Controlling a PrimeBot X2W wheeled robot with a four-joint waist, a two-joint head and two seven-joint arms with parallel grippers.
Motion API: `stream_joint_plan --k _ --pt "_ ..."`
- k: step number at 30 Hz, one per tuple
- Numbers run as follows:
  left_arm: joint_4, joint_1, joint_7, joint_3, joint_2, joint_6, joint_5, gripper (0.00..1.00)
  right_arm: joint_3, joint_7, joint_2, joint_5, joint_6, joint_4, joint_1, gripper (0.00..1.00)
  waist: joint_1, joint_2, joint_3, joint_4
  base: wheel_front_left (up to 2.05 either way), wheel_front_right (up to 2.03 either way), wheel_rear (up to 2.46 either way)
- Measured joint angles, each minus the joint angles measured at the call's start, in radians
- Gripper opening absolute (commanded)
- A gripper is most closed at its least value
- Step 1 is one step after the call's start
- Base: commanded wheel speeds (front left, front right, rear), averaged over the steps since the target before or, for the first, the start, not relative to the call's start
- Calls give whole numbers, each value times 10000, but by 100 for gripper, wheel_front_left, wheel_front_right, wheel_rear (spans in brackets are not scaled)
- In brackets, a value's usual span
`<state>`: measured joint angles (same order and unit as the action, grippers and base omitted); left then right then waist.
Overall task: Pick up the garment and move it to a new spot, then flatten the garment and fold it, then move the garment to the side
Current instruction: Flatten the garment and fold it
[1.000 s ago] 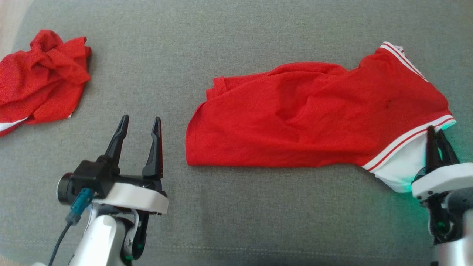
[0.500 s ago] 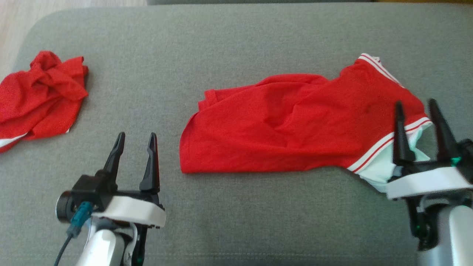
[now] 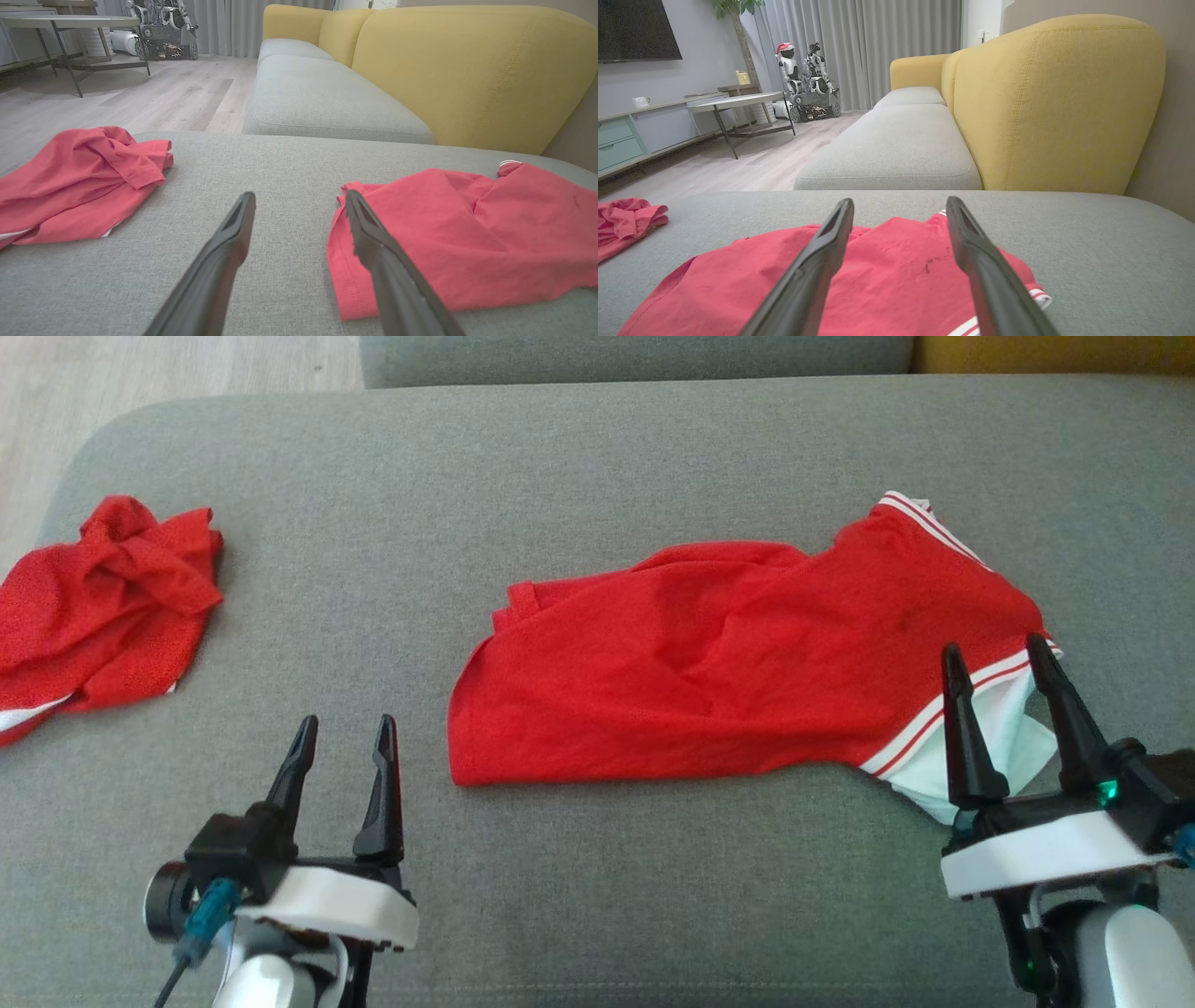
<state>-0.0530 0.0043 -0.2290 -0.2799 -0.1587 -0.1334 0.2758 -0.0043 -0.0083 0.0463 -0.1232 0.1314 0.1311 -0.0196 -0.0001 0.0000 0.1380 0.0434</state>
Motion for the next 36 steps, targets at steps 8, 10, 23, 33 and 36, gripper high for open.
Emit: stream_joint_plan --k 8,10,23,33,36 --pt "0 -3 56 -42 -38 2 84 100 -2 56 -4 0 0 19 1 100 0 0 55 24 0 0 0" --pt "-2 -3 77 -56 -58 6 88 100 -4 56 -6 0 2 21 0 100 0 0 54 31 0 0 0" --pt "-1933 -1186 1411 -953 192 1336 1104 100 201 86 -8 -265 2 65 110 100 0 0 554 -81 0 0 0" --pt "-3856 -1955 1969 -842 449 1833 2046 11 184 71 -10 -491 2 -73 111 100 0 0 855 -355 0 0 0" --pt "-4044 -2106 1768 -846 433 1898 2067 0 171 69 -10 -545 0 -107 111 100 0 0 865 -355 0 0 0"
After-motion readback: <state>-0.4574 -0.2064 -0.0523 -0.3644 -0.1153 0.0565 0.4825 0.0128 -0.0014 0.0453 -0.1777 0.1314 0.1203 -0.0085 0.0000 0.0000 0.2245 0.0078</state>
